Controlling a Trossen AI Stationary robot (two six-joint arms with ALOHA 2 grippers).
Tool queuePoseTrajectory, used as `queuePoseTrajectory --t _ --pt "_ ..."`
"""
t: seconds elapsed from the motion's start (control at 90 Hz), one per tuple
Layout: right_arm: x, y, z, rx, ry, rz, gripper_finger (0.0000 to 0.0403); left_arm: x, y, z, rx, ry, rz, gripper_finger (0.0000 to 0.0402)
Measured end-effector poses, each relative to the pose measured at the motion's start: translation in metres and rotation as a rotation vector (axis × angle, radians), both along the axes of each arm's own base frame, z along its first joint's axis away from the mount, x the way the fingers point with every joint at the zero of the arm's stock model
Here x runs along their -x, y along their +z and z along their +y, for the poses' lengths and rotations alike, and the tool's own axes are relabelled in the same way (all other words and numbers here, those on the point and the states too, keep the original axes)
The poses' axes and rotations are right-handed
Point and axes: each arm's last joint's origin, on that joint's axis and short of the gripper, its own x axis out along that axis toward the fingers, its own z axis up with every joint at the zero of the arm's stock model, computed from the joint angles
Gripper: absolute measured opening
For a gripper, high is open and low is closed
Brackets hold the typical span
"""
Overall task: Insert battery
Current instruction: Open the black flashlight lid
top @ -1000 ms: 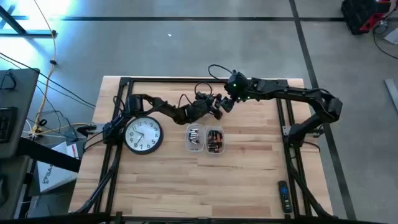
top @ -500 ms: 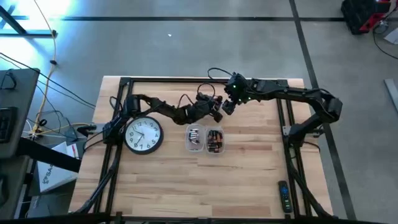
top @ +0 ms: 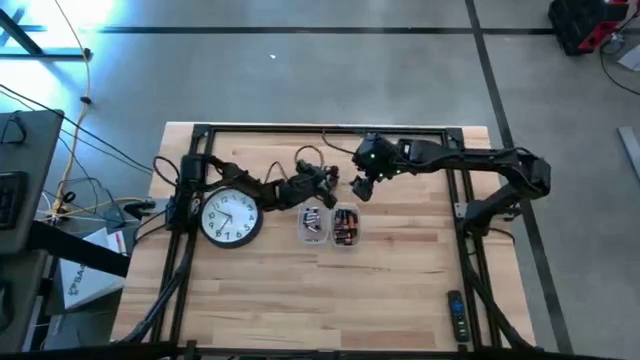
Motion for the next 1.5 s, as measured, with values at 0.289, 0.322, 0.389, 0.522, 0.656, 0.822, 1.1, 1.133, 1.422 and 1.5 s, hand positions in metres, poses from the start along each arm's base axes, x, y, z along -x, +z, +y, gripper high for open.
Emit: queuePoseTrajectory --t 0.289,0.322,0.389,0.522,0.656,0.822,1.1,1.133,1.422,1.5 --pt "-0.016 0.007 0.006 0.064 0.042 -0.144 0.0236 0.021 0.004 -0.012 -0.037 -0.134 0.04 0.0096" --pt "-0.019 0.004 0.005 0.065 0.045 -0.142 0.0236 0.021 0.003 -0.012 -0.034 -0.142 0.041 0.0096" --pt "-0.025 -0.003 0.003 0.064 0.043 -0.14 0.0236 0.022 0.003 -0.011 -0.03 -0.149 0.048 0.0096" --pt "-0.036 -0.021 0.0 0.048 0.028 -0.121 0.0236 0.022 0.002 -0.009 -0.023 -0.128 0.058 0.0102" --pt "-0.044 -0.026 -0.005 0.058 0.019 -0.158 0.0236 0.023 0.001 -0.006 -0.022 -0.116 0.071 0.0131" --pt "-0.047 -0.035 -0.013 0.058 0.002 -0.153 0.0236 0.026 -0.002 -0.004 -0.021 -0.109 0.081 0.0173" --pt "-0.056 -0.045 -0.017 0.064 -0.003 -0.178 0.0236 0.034 -0.001 -0.003 -0.074 -0.135 0.035 0.0192" --pt "-0.056 -0.045 -0.017 0.065 -0.003 -0.181 0.0236 0.034 -0.001 -0.003 -0.079 -0.158 0.033 0.0192" --pt "-0.057 -0.045 -0.018 0.071 -0.002 -0.19 0.0236 0.03 0.004 0.001 -0.11 -0.241 0.002 0.0193" --pt "-0.057 -0.046 -0.018 0.07 -0.002 -0.186 0.0236 0.031 0.004 0.005 -0.107 -0.236 0.003 0.0193"
